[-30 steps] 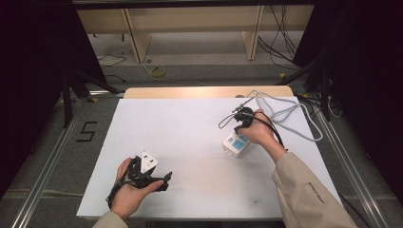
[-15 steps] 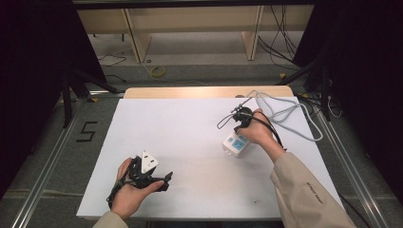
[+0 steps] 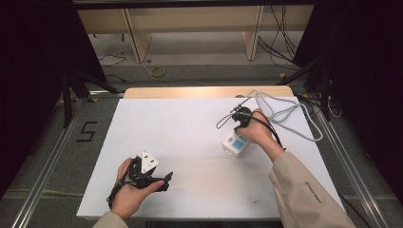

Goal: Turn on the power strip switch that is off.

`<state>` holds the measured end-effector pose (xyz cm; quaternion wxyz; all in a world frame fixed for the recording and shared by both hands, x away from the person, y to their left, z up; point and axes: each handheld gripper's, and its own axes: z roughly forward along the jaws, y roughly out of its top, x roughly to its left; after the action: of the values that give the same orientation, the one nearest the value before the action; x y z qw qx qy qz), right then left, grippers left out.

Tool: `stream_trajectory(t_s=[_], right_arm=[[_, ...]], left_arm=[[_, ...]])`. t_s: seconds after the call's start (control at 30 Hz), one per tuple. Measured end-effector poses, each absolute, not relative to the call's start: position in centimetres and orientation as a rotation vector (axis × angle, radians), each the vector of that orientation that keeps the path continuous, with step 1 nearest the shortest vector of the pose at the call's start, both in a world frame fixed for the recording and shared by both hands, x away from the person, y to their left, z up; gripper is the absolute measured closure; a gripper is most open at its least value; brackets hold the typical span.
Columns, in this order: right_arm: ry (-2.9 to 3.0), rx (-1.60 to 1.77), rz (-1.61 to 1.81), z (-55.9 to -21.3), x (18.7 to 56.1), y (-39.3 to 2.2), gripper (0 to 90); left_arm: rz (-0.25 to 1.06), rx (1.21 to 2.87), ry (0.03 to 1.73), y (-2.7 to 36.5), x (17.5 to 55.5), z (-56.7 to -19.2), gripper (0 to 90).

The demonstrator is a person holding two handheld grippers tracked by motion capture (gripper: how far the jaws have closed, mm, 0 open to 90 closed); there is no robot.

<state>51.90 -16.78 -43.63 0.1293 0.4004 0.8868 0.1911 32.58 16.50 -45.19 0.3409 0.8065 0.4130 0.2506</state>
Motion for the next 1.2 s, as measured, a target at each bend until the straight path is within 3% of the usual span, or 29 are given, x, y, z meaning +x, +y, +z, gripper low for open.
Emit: stream_trajectory(t_s=[1.2], right_arm=[[2.581, 1.152, 0.576, -43.82, 51.88, -16.54, 90.0]], left_arm=[[0.652, 2.1, 1.074, 16.52, 32.61, -45.22, 10.2]])
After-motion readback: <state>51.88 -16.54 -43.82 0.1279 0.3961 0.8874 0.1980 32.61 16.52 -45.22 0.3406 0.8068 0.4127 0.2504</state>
